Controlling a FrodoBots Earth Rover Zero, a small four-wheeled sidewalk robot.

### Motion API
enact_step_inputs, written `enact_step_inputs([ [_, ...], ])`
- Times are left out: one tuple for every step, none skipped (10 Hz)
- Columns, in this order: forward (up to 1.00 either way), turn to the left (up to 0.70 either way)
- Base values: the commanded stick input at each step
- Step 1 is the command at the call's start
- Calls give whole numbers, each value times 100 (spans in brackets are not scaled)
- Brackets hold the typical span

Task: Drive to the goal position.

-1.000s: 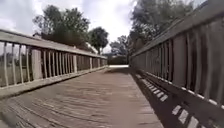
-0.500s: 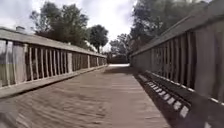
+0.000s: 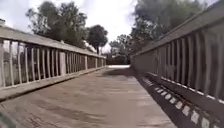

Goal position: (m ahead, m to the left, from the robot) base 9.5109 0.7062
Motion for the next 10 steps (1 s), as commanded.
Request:
enact_step_inputs([
  [85,0],
  [85,0],
  [85,0],
  [85,0],
  [85,0],
  [85,0],
  [85,0],
  [85,0],
  [85,0],
  [85,0],
])
